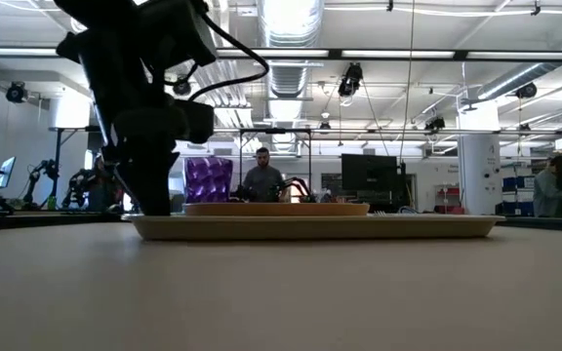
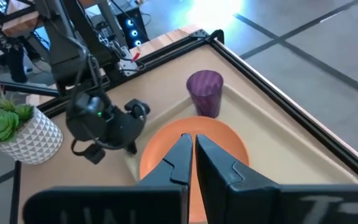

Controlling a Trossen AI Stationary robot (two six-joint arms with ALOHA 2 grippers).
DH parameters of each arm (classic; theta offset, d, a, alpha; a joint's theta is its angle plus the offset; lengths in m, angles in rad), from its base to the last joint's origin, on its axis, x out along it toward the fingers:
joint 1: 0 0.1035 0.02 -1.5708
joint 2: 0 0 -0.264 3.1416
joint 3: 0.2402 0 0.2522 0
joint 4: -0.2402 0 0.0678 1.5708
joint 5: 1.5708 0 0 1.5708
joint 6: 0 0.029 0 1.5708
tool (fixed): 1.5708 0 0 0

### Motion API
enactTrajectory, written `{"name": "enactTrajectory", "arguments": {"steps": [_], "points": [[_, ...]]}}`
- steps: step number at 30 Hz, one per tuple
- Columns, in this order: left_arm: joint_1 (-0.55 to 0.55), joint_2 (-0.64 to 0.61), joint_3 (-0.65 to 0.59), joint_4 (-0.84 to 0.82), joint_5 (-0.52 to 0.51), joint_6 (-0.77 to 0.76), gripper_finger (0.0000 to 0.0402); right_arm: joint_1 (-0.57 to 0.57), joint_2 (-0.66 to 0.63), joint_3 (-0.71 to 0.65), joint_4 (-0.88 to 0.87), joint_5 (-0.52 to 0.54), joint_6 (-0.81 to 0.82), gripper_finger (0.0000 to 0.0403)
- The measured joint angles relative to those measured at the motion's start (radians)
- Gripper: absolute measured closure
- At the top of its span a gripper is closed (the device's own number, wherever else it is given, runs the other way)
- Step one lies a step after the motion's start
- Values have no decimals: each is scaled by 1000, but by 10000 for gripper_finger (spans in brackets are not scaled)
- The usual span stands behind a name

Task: Pick and place plate/cup/fork/spoon on tray
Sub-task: Move the white tray to the middle of the table

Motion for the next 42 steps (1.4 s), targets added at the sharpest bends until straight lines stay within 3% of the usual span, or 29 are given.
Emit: {"name": "enactTrajectory", "arguments": {"steps": [6,12,18,29,35,42], "points": [[-52,-8,2,-7,-29,-51,401,0,0,0,-2,2,-7,392],[-61,-123,54,-2,-204,-4,402,-36,19,0,-3,6,-25,392],[-44,-339,104,-6,-389,104,401,-177,113,0,-5,1,-75,392],[-18,-720,98,-108,-570,216,401,-466,493,-1,14,-213,-181,392],[-18,-813,78,-165,-573,212,402,-503,718,0,174,-371,-213,392],[-18,-827,68,-165,-572,211,402,-528,917,160,226,-385,-238,392]]}}
